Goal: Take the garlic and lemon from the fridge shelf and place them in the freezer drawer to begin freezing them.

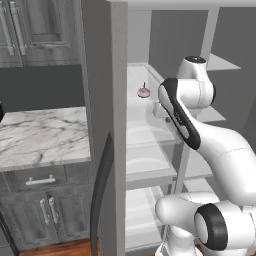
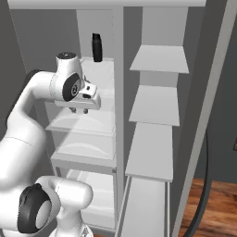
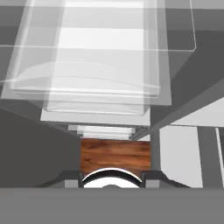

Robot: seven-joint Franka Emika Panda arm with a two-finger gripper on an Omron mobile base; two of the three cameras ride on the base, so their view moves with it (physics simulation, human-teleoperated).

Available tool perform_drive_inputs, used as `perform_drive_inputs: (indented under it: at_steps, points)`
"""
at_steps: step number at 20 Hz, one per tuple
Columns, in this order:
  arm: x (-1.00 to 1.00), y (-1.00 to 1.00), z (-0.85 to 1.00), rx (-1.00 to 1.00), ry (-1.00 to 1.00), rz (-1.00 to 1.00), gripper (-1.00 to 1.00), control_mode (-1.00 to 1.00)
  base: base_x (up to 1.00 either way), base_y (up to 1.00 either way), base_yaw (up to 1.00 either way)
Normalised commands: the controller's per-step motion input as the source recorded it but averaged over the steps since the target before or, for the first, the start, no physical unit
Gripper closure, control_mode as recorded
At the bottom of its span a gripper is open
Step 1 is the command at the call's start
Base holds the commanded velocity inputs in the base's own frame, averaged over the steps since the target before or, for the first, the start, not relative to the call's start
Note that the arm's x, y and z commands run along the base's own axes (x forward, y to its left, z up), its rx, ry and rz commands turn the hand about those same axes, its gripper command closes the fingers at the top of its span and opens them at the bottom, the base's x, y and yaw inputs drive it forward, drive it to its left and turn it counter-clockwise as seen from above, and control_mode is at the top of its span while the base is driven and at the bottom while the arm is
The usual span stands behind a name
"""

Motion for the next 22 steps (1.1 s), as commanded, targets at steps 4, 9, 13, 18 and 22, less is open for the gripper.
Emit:
perform_drive_inputs:
  at_steps: [4,9,13,18,22]
  points:
    - [0.0,0.45,-0.01,-0.12,-0.14,0.0,-1.0,-1.0,0.0,0.0,0.0]
    - [0.13,0.32,0.11,-0.05,-0.18,-0.04,-1.0,-1.0,0.0,0.0,0.0]
    - [0.41,0.04,0.22,0.0,-0.06,-0.03,-1.0,-1.0,0.0,0.0,0.0]
    - [0.65,0.17,0.48,0.0,-0.01,-0.05,-1.0,-1.0,0.0,0.0,0.0]
    - [0.41,0.01,0.19,0.0,0.0,0.0,-1.0,-1.0,0.0,0.0,0.0]
